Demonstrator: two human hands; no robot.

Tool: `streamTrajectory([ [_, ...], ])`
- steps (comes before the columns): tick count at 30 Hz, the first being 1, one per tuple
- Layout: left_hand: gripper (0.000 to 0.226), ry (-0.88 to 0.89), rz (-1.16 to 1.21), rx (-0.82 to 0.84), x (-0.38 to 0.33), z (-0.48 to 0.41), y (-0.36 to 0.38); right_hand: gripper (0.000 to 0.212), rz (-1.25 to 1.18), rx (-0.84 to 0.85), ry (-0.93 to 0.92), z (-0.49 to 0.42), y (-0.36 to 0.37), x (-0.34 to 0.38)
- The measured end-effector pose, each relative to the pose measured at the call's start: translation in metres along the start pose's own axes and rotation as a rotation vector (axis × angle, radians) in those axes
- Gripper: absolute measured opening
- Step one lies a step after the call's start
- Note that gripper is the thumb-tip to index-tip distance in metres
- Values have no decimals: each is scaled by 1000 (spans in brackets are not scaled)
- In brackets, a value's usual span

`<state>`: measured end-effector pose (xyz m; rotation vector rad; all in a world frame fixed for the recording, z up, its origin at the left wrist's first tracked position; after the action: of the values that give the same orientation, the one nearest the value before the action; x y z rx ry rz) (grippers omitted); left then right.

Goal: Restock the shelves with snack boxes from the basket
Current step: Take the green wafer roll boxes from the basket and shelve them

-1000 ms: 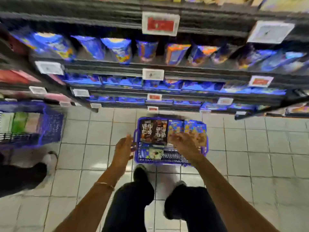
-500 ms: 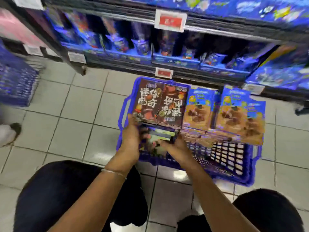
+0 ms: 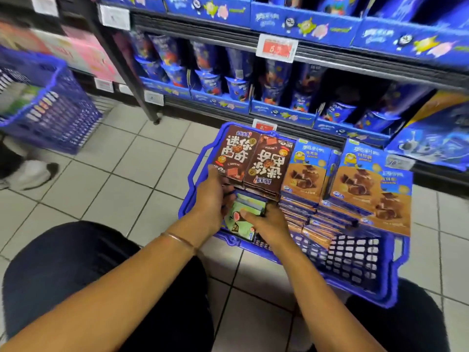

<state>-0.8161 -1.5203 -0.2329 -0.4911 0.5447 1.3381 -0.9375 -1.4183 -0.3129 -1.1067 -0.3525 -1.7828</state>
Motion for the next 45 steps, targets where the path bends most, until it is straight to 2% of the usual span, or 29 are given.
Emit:
streamTrajectory([
  [4, 55, 17, -30, 25, -6, 5, -6, 56, -1, 30, -63, 5, 0, 4],
  [7, 57, 39, -39, 44, -14, 11, -4, 56, 1, -27, -123, 19, -12, 13],
  [11, 55, -5, 79, 142, -27, 15, 13, 62, -68, -84, -165, 30, -39, 33],
  [15, 47, 115, 163, 195, -47, 21, 25, 59, -119, -144, -233, 41, -59, 62],
  [19, 37, 296, 189, 128, -58, 29, 24, 53, -226, -222, -343, 49, -75, 90],
  [23, 24, 441, 203, -6, -70, 35, 16, 49, -312, -256, -392, 52, -82, 112],
  [27, 32, 418, 216, -53, -70, 35, 14, 43, -440, -304, -424, 58, -87, 129],
  [30, 64, 307, 217, 94, -63, 42, 24, 39, -550, -279, -425, 60, -85, 138],
  [33, 64, 275, 244, 415, -64, 55, 44, 35, -590, -227, -409, 64, -75, 151],
  [37, 76, 252, 406, 663, -70, 64, 50, 27, -595, -164, -426, 70, -61, 165],
  [41, 77, 233, 556, 728, -78, 65, 51, 28, -501, -74, -498, 77, -49, 175],
  [45, 77, 234, 617, 712, -85, 61, 45, 54, -446, 3, -519, 82, -40, 179],
])
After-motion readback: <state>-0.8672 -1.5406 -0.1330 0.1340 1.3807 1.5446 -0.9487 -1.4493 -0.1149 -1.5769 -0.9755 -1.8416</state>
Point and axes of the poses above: each hand's wrist, its own z-axis away from the middle knuckle, its own y-axis out of the palm, x = y × z, the point moved 7 cm from there along -z, towards the middle knuckle
